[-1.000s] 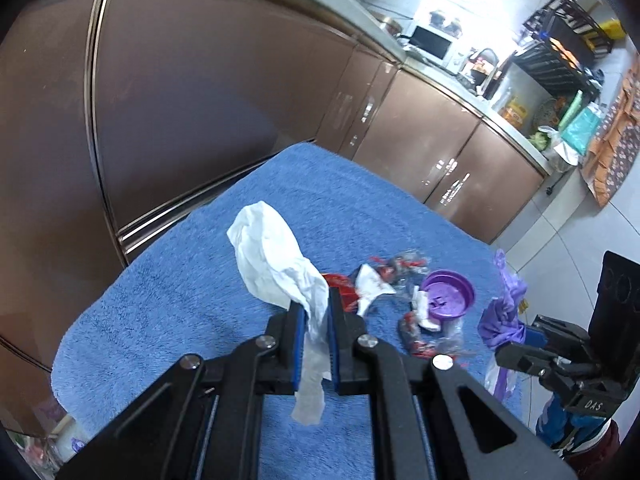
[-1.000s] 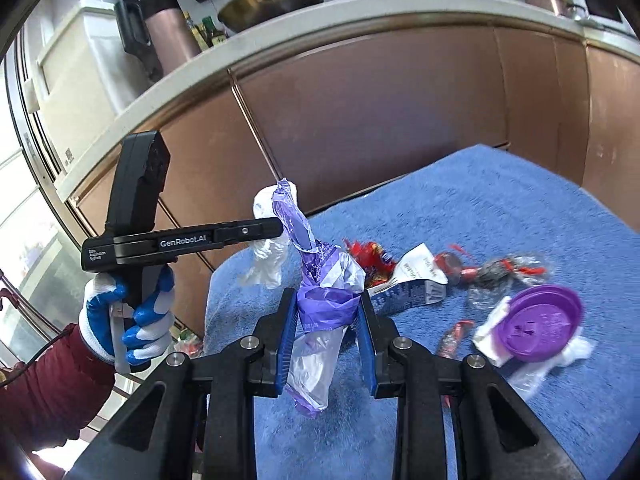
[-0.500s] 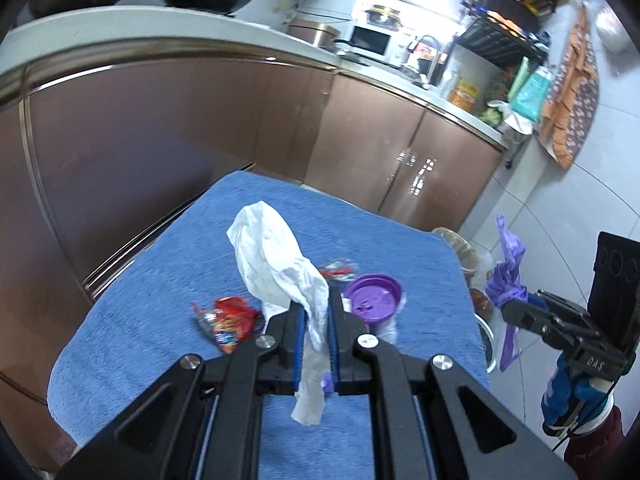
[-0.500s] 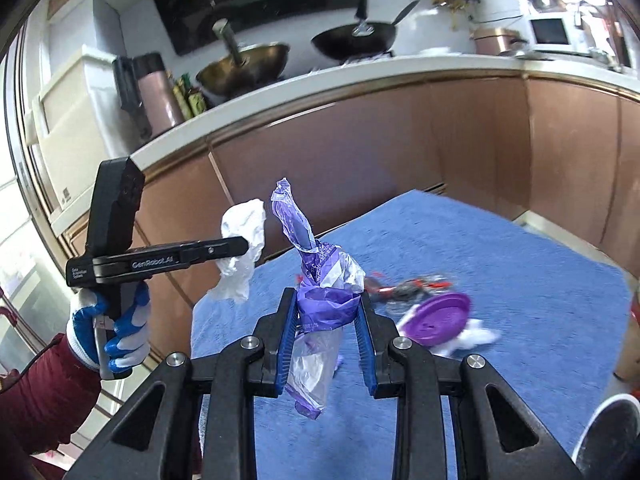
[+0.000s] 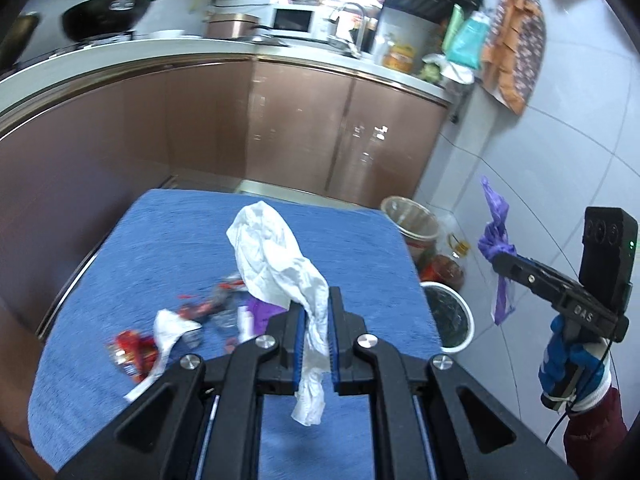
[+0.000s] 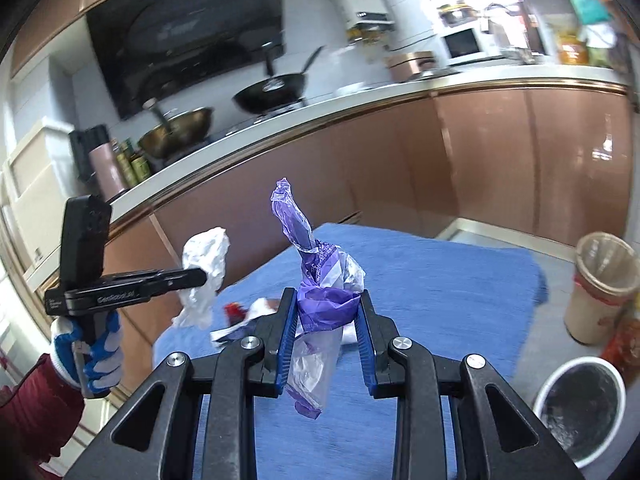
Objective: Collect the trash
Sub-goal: 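Carry the tissue and purple bag in both tools over the bucket, then open both tools to drop the tissue and purple bag into the bucket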
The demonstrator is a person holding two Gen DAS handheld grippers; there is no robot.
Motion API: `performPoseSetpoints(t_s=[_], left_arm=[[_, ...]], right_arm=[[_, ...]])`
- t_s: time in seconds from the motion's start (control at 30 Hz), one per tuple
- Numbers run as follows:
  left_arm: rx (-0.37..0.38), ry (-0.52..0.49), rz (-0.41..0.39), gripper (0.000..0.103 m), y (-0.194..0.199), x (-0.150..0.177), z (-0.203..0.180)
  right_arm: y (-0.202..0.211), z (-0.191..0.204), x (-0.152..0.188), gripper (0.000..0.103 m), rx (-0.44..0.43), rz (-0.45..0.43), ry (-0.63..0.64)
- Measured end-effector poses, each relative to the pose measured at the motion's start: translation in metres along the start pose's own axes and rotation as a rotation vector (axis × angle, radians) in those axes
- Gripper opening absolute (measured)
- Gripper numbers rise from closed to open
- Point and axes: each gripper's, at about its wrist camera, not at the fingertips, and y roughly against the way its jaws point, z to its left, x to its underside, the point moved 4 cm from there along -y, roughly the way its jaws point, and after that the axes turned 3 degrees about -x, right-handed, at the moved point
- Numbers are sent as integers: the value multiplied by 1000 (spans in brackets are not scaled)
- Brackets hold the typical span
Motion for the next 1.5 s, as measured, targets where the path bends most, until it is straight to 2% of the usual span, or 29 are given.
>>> performPoseSetpoints(t_s=[0.27,0.57,0.73,0.83,0.93,1.2,1.23,1.37,1.43,1.5], left_arm=[[132,-130,78,9,-69,-19,-103],[284,-247,190,9,-170,-31,-236],[342,-288,270,10,-236,-24,-302],[353,-287,328,10,-278,-14,-326],[353,-270,383,10,-319,-5,-342],[355,-215,467,12,-384,19,-353],[357,-203,482,14,-391,23,-354],[356,-172,507,34,-410,31,-354],[353,-160,514,40,-414,34,-353],[359,-149,516,43,-414,35,-351]], right_arm=[[44,-94,16,28,209,-48,-133],[82,-211,57,28,464,-26,-284],[81,-277,87,28,542,20,-377],[75,-311,104,28,573,50,-421],[65,-337,118,29,598,83,-454],[39,-394,151,32,636,151,-516],[36,-399,155,32,637,157,-523],[30,-410,165,35,654,178,-539],[30,-415,170,43,666,182,-557],[32,-414,172,48,674,183,-558]])
